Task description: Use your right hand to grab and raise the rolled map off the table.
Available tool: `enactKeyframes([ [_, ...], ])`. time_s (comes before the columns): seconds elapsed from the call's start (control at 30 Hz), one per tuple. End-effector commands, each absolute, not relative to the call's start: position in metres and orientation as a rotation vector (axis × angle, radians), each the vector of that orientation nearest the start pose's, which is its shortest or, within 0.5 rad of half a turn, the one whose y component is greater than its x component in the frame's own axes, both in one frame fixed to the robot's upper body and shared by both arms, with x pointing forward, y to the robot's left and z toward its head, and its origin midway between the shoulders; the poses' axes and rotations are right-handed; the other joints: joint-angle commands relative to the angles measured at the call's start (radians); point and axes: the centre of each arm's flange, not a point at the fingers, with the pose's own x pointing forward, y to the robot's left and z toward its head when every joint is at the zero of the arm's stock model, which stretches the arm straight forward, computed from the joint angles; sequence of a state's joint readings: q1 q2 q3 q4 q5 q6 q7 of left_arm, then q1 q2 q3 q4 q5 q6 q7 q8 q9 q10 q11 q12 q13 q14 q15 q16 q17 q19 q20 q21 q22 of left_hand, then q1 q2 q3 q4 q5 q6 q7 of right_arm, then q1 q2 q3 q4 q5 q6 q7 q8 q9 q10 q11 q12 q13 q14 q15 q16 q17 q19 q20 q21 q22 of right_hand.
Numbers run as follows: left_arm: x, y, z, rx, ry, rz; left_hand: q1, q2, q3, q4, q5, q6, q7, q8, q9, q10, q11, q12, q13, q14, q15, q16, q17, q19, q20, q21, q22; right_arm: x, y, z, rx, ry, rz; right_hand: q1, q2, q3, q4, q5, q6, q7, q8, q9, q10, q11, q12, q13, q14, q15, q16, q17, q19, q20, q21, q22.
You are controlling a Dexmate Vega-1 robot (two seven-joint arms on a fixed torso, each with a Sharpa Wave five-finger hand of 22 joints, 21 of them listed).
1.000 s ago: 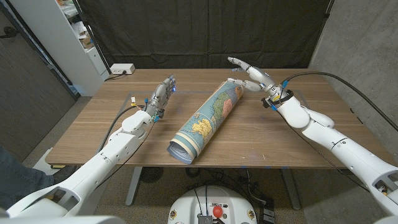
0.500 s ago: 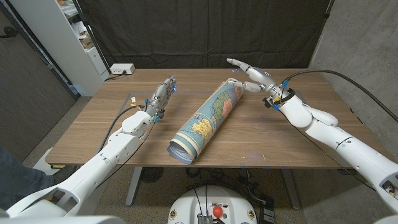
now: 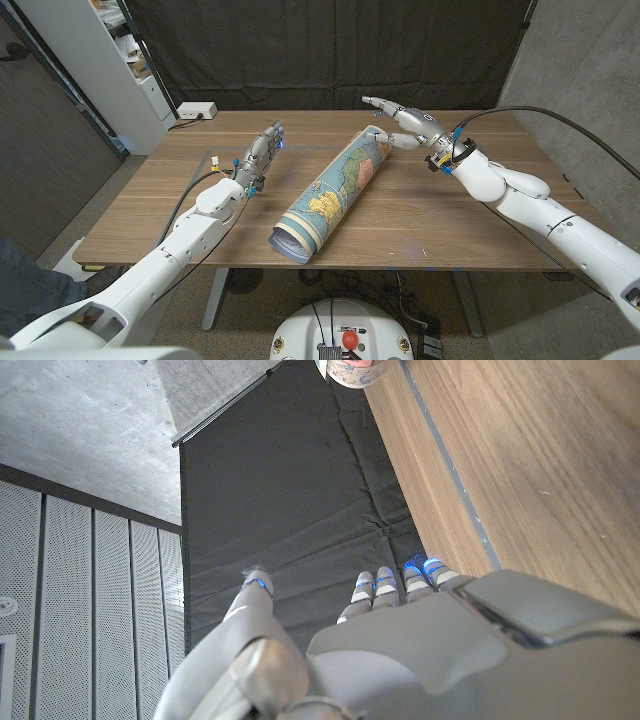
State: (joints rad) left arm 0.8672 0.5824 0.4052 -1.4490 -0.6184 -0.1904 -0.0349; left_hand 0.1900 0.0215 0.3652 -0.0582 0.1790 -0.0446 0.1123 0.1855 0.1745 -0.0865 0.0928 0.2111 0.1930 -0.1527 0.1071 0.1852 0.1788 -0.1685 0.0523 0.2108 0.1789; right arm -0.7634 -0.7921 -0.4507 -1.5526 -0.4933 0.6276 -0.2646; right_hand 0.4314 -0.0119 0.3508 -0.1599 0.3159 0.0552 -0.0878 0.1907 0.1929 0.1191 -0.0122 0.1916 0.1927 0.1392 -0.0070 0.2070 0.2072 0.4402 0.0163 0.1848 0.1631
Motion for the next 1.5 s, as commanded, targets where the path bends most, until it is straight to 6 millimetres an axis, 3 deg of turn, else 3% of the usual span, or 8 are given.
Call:
enactKeyframes([
  [0.03,0.636,0.263,-0.019,0.073,-0.559,-0.303,0.004,0.009,0.002,-0.003,0.003,0.007,0.001,0.004,0.005,0.0,0.001,0.003,0.003,-0.001,0.002,0.004,0.005,-0.039,0.008,-0.004,0.003,0.544,-0.224,0.063,-1.325,-1.265,0.187,0.012,0.006,0.009,0.002,0.006,-0.005,-0.007,-0.003,0.003,-0.004,0.001,-0.005,0.005,-0.007,0.004,-0.004,0.001,0.003,0.009,-0.001,0.003],
  [0.7,0.64,0.262,-0.019,0.074,-0.55,-0.307,0.003,0.011,0.001,-0.005,0.003,0.008,0.003,0.004,0.005,-0.001,0.001,0.002,0.003,-0.002,0.004,0.004,0.005,-0.04,0.01,-0.005,0.003,0.543,-0.219,0.069,-1.464,-1.252,0.201,0.032,0.013,0.023,-0.001,0.003,-0.01,-0.014,0.0,0.004,-0.018,-0.001,-0.006,0.005,-0.017,0.006,-0.006,0.001,-0.003,0.017,-0.002,0.003],
  [0.97,0.641,0.261,-0.02,0.074,-0.546,-0.308,0.002,0.011,0.0,-0.006,0.003,0.008,0.001,0.004,0.005,-0.001,0.001,0.002,0.003,-0.002,0.003,0.004,0.005,-0.04,0.011,-0.006,0.003,0.544,-0.216,0.068,-1.571,-1.24,0.196,0.044,0.014,0.031,-0.003,0.0,-0.013,-0.016,0.001,0.004,-0.032,0.004,-0.007,0.005,-0.034,0.023,-0.011,0.001,-0.016,0.027,-0.006,0.003],
  [1.03,0.642,0.261,-0.02,0.074,-0.544,-0.307,0.002,0.011,0.0,-0.006,0.003,0.008,0.001,0.004,0.005,-0.001,0.001,0.002,0.003,-0.002,0.004,0.004,0.005,-0.04,0.011,-0.006,0.003,0.544,-0.215,0.068,-1.589,-1.235,0.198,0.055,0.013,0.037,-0.005,-0.004,-0.007,-0.031,0.005,0.003,-0.041,-0.005,-0.006,0.005,-0.045,0.047,-0.013,0.0,-0.027,0.035,-0.007,0.003],
  [1.17,0.642,0.26,-0.021,0.074,-0.541,-0.307,0.002,0.012,0.0,-0.007,0.003,0.008,0.001,0.004,0.005,0.0,0.0,0.003,0.003,-0.002,0.003,0.004,0.005,-0.04,0.012,-0.006,0.003,0.544,-0.215,0.068,-1.615,-1.232,0.201,0.062,0.01,0.041,-0.005,-0.007,0.003,-0.046,0.01,0.003,-0.041,-0.012,-0.004,0.005,-0.05,0.063,-0.013,0.0,-0.033,0.051,-0.007,0.003],
  [1.4,0.642,0.259,-0.022,0.073,-0.537,-0.306,0.001,0.012,0.0,-0.007,0.003,0.008,0.001,0.004,0.005,0.001,0.001,0.003,0.003,-0.001,0.004,0.005,0.005,-0.041,0.011,-0.007,0.003,0.544,-0.215,0.067,-1.651,-1.226,0.205,0.068,0.006,0.045,-0.004,-0.012,0.013,-0.05,0.013,0.003,-0.041,-0.019,-0.001,0.005,-0.053,0.056,-0.011,0.0,-0.054,0.078,-0.011,0.004],
  [1.5,0.643,0.259,-0.023,0.074,-0.533,-0.307,0.001,0.012,-0.001,-0.008,0.003,0.008,0.001,0.004,0.005,0.002,0.002,0.004,0.003,-0.001,0.004,0.005,0.005,-0.042,0.011,-0.007,0.003,0.545,-0.214,0.066,-1.667,-1.223,0.209,0.071,0.002,0.048,-0.001,-0.016,0.027,-0.053,0.017,0.003,-0.025,-0.021,0.007,0.005,-0.042,0.044,-0.004,0.001,-0.091,0.091,-0.017,0.004],
])
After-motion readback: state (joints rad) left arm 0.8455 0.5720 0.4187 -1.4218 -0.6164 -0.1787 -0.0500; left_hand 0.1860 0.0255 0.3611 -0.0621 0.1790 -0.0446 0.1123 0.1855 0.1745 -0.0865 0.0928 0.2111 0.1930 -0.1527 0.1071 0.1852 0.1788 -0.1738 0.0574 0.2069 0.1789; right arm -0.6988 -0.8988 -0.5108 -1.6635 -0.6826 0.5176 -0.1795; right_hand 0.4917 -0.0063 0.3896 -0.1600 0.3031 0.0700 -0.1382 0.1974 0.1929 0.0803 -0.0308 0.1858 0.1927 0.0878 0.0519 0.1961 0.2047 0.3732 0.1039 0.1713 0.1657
